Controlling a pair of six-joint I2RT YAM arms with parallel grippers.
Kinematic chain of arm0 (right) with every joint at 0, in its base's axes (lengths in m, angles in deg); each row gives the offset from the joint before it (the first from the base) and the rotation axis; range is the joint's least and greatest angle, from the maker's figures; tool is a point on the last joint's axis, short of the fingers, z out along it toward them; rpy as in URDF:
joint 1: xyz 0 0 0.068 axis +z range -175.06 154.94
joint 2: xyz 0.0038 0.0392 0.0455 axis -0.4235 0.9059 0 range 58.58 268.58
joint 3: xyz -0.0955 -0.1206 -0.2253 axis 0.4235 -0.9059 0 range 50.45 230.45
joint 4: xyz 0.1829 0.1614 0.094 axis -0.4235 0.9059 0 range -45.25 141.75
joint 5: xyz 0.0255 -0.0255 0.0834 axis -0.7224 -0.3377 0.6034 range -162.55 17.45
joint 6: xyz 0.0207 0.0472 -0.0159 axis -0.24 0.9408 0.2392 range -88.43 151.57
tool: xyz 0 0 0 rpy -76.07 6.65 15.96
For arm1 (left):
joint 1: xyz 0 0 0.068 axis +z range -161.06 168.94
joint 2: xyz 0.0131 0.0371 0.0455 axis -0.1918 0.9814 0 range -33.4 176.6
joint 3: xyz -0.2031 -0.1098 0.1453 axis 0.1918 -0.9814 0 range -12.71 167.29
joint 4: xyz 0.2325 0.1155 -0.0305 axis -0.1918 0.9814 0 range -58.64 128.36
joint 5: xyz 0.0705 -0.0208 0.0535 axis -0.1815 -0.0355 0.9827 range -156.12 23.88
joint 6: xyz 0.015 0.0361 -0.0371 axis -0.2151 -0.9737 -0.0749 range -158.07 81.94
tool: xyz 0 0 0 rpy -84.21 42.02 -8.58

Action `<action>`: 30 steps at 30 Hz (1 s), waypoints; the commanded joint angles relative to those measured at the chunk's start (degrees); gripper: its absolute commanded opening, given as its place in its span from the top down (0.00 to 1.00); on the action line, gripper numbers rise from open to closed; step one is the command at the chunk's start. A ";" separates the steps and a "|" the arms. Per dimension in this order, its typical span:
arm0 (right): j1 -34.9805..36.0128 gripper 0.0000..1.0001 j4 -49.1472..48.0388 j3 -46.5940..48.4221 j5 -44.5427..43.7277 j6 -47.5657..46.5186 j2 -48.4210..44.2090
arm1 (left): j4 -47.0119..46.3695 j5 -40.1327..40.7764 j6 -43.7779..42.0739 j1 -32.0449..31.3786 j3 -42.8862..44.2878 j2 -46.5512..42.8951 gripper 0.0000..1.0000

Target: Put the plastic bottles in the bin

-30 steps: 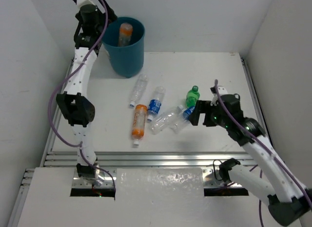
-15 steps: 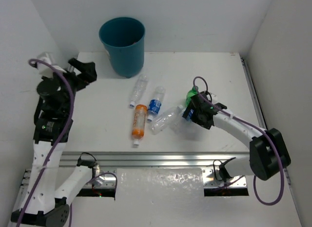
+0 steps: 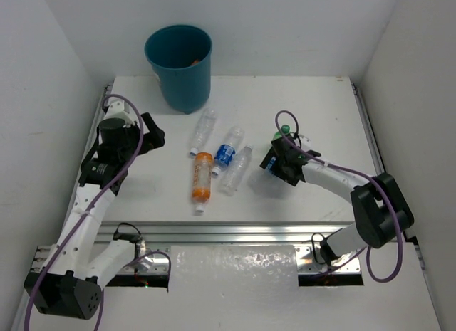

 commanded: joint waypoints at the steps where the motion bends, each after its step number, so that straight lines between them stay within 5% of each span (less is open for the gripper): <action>1: 0.33 0.10 -1.47 -2.25 -1.97 2.04 0.79 | -4.57 -2.91 -0.66 -0.21 0.40 -1.60 0.00; 9: 0.42 0.12 -0.07 -4.79 -3.02 7.75 1.59 | -4.92 -3.27 -0.83 -0.30 -0.13 -1.78 0.00; 18: 0.33 0.78 3.09 -17.71 -8.73 3.21 -22.18 | -6.59 -12.93 1.36 -1.79 -0.31 -1.87 0.00; 22: 0.33 0.79 6.53 -17.81 -7.43 -6.28 -38.55 | -7.81 -17.67 3.82 -10.30 1.19 -2.74 0.00; 26: 0.25 0.80 -4.60 -16.50 15.20 -26.92 -48.68 | -15.54 -24.44 8.56 -22.16 1.46 -1.00 0.00; 27: 0.25 0.81 -5.16 -14.06 27.53 -33.14 -48.69 | -18.60 -24.36 8.66 -27.40 1.89 -0.03 0.00; 30: 0.33 0.80 -5.33 -8.95 44.65 -37.86 -46.06 | -24.14 -25.49 8.49 -37.69 4.00 5.33 0.00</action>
